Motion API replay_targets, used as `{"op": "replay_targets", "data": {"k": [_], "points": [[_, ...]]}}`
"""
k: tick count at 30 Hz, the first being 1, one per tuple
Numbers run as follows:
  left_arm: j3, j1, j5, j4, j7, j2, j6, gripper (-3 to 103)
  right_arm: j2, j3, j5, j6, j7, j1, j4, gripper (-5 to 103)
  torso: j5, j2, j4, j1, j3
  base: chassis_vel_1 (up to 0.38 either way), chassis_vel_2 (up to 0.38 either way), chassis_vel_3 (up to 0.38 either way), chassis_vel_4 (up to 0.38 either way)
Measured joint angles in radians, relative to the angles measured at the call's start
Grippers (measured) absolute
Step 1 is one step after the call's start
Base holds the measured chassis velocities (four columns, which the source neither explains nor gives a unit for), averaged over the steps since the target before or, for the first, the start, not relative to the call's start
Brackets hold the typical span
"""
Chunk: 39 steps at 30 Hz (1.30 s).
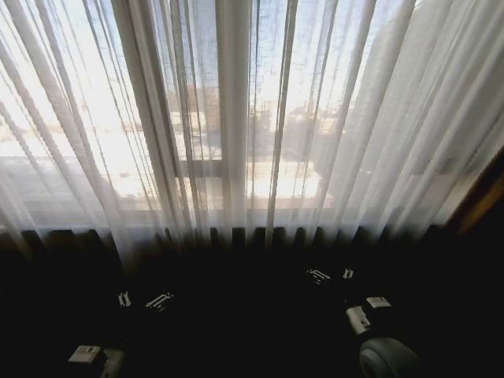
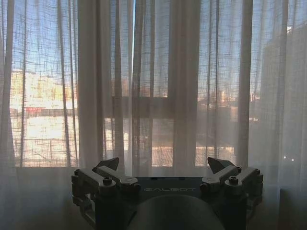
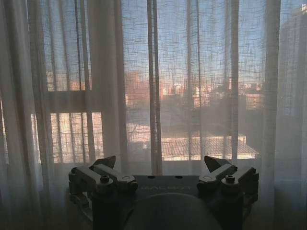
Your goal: Open the curtains by pulling them apart, changing their state from closed to fully open.
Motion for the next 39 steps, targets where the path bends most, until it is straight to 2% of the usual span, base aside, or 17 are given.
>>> {"op": "replay_targets", "data": {"k": [10,14,25,32,39], "points": [[0.004,-0.001,0.005,0.006,0.005,-0.005,-0.018,100,-0.002,0.014,-0.035,0.005,-0.036,-0.002,-0.007,100,0.0000,0.000,0.0000,0.000,0.000,0.000,0.000,0.000,0.000],[0.004,0.004,0.007,0.000,0.006,-0.012,-0.026,100,-0.004,0.016,-0.042,0.028,-0.057,-0.006,-0.015,100,0.0000,0.000,0.0000,0.000,0.000,0.000,0.000,0.000,0.000],[0.002,0.022,0.017,0.001,0.024,-0.027,-0.056,100,-0.002,0.015,-0.054,0.047,-0.066,-0.015,-0.020,100,0.0002,0.000,0.0001,0.000,0.000,-0.007,0.048,0.011,-0.050],[0.003,0.022,0.017,0.004,0.024,-0.027,-0.060,100,0.000,0.015,-0.055,0.051,-0.073,-0.021,-0.021,100,-0.0001,0.000,0.0001,0.000,0.000,-0.027,0.303,0.028,-0.246],[0.001,0.027,0.018,0.007,0.025,-0.028,-0.069,100,0.000,0.004,-0.056,0.051,-0.074,-0.018,-0.025,100,-0.0003,0.000,0.0000,0.000,0.000,-0.040,0.487,0.032,-0.501]]}}
